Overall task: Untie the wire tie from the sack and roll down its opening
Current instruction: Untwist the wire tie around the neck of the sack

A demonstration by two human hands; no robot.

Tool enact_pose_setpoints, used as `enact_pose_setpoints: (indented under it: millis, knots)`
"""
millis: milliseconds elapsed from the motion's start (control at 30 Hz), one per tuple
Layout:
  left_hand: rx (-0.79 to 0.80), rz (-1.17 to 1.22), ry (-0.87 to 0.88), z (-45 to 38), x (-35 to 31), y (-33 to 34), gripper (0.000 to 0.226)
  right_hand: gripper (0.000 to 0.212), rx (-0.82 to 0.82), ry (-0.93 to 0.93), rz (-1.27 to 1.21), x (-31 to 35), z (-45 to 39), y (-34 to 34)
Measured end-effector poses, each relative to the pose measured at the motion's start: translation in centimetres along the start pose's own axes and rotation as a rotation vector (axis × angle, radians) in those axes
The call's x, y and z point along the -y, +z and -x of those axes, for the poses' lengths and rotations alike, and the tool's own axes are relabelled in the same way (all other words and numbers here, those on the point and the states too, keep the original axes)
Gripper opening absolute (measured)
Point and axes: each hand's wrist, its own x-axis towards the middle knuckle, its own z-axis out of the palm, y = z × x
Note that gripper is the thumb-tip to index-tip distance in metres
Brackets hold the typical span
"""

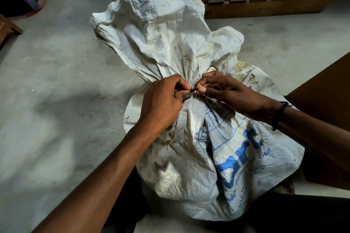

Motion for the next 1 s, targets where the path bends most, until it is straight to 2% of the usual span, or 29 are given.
enact_pose_setpoints:
  millis: [167, 267, 467, 533, 600, 667, 767, 833, 900, 1000]
  knots:
    - [-0.014, -0.024, 0.023, -0.1, -0.3, -0.4, 0.010, 0.025, -0.022, -0.008, -0.054, 0.3, 0.1, 0.1]
    - [-0.023, -0.015, 0.026, -0.3, -0.3, -0.8, 0.008, 0.029, -0.055, 0.029, -0.172, 0.8, 0.6, -0.1]
    - [-0.017, 0.106, -0.025, -0.4, 0.3, -0.9, 0.008, 0.011, -0.064, 0.120, -0.276, 1.1, 0.8, -0.4]
    - [-0.010, 0.083, -0.027, -0.4, 0.3, -0.8, 0.008, 0.013, -0.048, 0.135, -0.322, 1.1, 0.6, -0.4]
    - [-0.007, 0.062, -0.049, -0.5, 0.7, -0.9, 0.009, 0.012, -0.052, 0.123, -0.567, 1.4, 0.6, -0.8]
    - [-0.006, 0.127, -0.094, -0.7, 1.4, -0.8, 0.011, 0.008, -0.136, 0.070, -0.800, 1.7, 0.4, -2.0]
    - [0.014, 0.226, -0.084, -0.5, 1.5, -0.9, 0.012, 0.020, -0.369, 0.096, -0.623, 1.7, 0.3, -3.4]
    - [0.025, 0.244, -0.051, -0.2, 1.2, -1.1, 0.010, 0.023, -0.463, 0.128, -0.526, 1.4, 0.3, -3.5]
    - [0.016, 0.275, -0.051, -0.1, 1.2, -1.2, 0.013, 0.021, -0.496, 0.128, -0.419, 1.6, 0.1, -3.0]
    - [0.007, 0.321, -0.065, 0.4, 1.3, -1.3, 0.013, 0.018, -0.458, 0.115, -0.199, 2.5, 0.0, -1.8]
